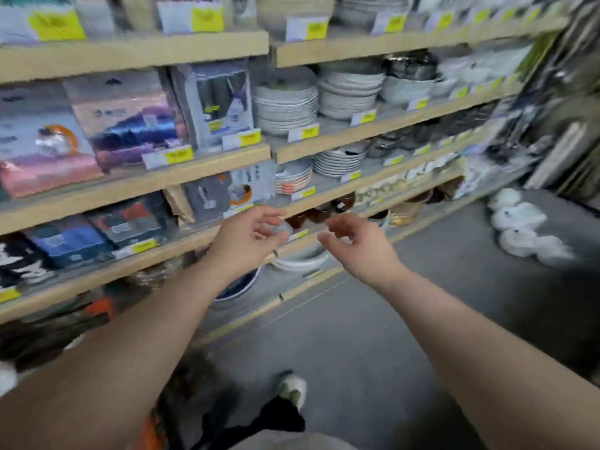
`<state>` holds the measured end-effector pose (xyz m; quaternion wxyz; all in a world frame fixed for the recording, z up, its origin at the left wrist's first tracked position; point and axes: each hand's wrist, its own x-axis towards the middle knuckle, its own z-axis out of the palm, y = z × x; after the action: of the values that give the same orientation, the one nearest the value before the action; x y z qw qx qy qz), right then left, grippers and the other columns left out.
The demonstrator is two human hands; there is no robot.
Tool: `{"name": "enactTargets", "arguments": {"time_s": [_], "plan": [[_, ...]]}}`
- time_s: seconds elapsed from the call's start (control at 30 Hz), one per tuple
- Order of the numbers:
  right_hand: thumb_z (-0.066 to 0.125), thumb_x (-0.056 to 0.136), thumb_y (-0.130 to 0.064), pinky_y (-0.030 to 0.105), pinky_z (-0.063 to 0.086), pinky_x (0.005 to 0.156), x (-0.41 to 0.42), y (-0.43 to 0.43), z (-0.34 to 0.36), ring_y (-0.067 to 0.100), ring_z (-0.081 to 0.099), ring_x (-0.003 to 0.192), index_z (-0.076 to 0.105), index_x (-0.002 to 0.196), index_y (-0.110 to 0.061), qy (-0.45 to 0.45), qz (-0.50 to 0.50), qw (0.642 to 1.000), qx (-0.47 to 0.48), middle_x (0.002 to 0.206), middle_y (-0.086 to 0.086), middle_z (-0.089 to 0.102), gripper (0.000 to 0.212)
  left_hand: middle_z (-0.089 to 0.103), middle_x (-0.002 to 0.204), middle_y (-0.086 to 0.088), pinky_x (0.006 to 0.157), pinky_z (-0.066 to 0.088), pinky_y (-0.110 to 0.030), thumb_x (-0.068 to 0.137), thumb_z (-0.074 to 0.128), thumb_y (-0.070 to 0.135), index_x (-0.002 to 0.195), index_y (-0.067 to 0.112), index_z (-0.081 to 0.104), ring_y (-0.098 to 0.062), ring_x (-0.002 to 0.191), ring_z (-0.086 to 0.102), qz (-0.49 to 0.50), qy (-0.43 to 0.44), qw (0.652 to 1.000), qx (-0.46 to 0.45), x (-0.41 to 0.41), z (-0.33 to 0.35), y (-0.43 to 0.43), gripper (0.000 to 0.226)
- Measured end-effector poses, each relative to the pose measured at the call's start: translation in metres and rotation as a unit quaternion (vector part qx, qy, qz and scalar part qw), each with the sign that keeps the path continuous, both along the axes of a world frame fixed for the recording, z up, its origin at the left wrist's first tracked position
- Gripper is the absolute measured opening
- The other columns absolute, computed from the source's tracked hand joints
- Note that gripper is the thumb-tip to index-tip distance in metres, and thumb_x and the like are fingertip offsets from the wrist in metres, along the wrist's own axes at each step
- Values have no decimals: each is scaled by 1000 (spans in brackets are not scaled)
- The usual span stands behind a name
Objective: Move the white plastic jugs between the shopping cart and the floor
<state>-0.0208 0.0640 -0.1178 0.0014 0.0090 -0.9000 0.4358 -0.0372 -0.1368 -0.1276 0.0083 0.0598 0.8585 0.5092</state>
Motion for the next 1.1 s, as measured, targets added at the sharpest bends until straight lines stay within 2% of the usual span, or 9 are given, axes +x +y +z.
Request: {"name": "enactTargets", "arguments": {"time_s": [0.1,0.2,0.33,0.4,0.5,0.67,0.87,1.0,1.1], "plan": [[67,87,-31,17,42,80,-37,52,0,10,62,99,67,111,-17,4,-79,997,8,103,-3,68,28,66,99,12,69,45,-8,82,75,21,108,31,62,-3,79,59,-69,10,998,6,-66,-1,57,30],[66,88,-31,9,37,68,-68,100,4,5,57,91,66,114,-16,4,-160,987,6,98,-7,65,30,67,101,6,65,42,-4,82,75,20,109,28,63,-5,77,59,-142,9,990,2,-124,4,115,30],[63,89,-30,22,44,82,-90,166,6,13,60,99,65,116,-17,-5,-251,967,26,102,-5,64,30,65,97,13,64,40,0,83,74,21,109,30,64,-3,75,57,-234,3,972,-4,-178,8,197,30],[63,89,-30,25,46,86,-95,200,2,14,61,101,65,116,-17,-7,-294,955,30,104,-3,66,30,65,94,16,69,44,-8,82,74,21,104,35,63,-3,75,58,-276,0,961,0,-196,6,235,28],[64,89,-30,19,42,83,-102,255,-6,10,61,97,65,116,-17,-15,-340,940,29,103,-4,66,30,67,99,13,76,48,-18,82,75,25,106,35,63,-5,81,61,-322,-9,947,-5,-221,0,296,29],[65,88,-28,26,49,86,-126,363,-20,10,61,93,66,114,-16,-9,-399,917,19,102,-4,67,28,65,98,10,65,42,0,83,74,22,113,24,64,11,67,55,-367,-7,930,0,-264,-9,413,32],[65,88,-26,27,48,89,-168,500,-22,12,61,90,66,111,-15,-22,-428,903,17,97,-5,64,26,64,95,12,73,48,-12,83,74,21,111,25,63,-9,78,59,-380,-26,925,10,-312,-9,554,31],[65,88,-25,25,47,88,-201,582,-21,13,62,91,66,111,-15,-27,-439,898,15,98,-3,66,26,65,98,10,67,47,-8,84,73,23,115,21,64,-16,87,63,-383,-34,923,-1,-347,-12,633,32],[65,88,-25,23,46,86,-227,632,-31,12,62,90,66,110,-16,-37,-447,894,10,99,-3,66,25,66,99,7,79,50,-17,84,73,21,115,19,65,-21,90,64,-393,-49,918,-8,-371,-21,686,32]]}}
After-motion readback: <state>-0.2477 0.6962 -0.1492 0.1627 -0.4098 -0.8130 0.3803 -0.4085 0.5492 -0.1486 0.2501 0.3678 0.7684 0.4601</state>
